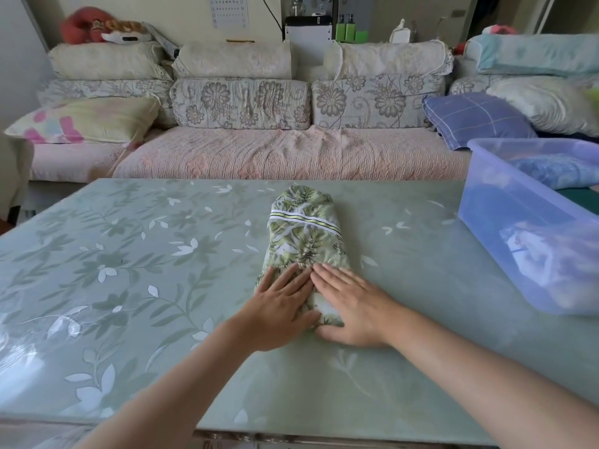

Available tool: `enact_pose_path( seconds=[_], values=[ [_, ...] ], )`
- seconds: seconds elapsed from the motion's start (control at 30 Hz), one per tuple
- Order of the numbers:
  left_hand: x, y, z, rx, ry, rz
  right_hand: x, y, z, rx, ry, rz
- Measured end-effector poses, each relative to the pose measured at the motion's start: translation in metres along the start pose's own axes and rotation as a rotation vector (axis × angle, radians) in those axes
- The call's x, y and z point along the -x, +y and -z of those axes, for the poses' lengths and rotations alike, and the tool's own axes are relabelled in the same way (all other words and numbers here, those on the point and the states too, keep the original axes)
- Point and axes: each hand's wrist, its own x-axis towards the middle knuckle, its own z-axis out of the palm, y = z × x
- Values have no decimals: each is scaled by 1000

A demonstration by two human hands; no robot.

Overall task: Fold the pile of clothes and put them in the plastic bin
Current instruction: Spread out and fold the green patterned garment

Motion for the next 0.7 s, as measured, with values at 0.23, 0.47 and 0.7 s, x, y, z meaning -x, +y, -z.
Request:
enact_pose_path(
  seconds=[0.23, 0.47, 0.7],
  values=[
    [13, -34, 4, 76, -15, -85, 2, 7, 1, -8, -33, -84],
    [14, -22, 33, 431, 128, 71, 1, 9, 42, -232, 47, -216],
    [13, -15, 54, 810, -25, 318, 23, 25, 55, -575, 32, -411]
  ],
)
